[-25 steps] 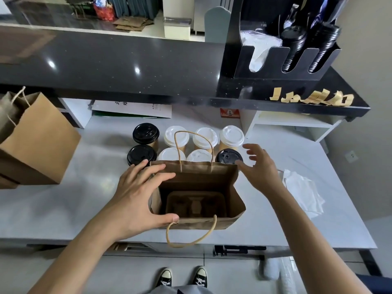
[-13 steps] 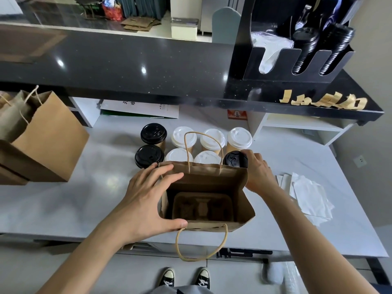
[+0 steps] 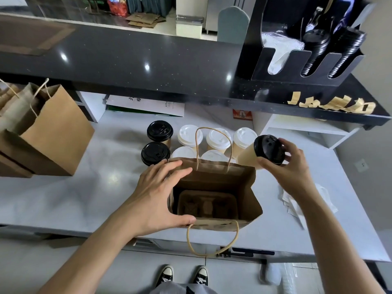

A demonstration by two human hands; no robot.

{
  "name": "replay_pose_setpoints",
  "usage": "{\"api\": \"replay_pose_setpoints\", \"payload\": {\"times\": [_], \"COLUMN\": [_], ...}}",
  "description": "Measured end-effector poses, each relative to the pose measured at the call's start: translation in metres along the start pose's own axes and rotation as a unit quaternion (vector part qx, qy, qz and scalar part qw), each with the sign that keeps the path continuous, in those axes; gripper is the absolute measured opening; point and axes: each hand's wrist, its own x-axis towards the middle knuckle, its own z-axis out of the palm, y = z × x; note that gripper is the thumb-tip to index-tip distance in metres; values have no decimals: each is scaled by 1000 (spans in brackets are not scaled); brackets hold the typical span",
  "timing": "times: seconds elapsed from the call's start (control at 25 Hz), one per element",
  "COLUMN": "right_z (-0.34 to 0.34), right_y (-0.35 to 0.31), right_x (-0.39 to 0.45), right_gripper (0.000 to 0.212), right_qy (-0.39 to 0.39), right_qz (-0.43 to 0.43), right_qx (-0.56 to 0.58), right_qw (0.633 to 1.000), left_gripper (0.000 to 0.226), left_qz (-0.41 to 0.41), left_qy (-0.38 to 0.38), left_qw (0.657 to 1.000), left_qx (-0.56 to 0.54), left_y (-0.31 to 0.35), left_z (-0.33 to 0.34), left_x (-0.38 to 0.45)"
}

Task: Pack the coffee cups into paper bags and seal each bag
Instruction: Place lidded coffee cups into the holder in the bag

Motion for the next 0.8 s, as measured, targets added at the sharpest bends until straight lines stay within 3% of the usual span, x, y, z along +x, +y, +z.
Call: {"api": "replay_pose_setpoints", "payload": {"times": [0.24, 0.4, 0.6, 0.8], "right_z": [-43, -51, -33, -11], "right_y": [-64, -89, -100, -104], "right_x": [-33, -54, -66, -77], "right_gripper": [63, 74, 87, 90], "right_qy": [10, -51, -196, -261], "right_qz": [-86, -148, -203, -253], "right_qx": [163, 236, 179, 108], "right_qw": [983, 959, 943, 926], "left_gripper": [117, 123, 127, 127], "left_qz": [-6, -5, -2, -3], "left_qy": [-14, -17, -10, 4], "left_qw": [1000, 1000, 1000, 999], "left_qx": [-6, 0, 0, -34], "left_y": [3, 3, 2, 0], "left_z": [-2, -1, 2, 3], "left_x": [3, 4, 5, 4]}}
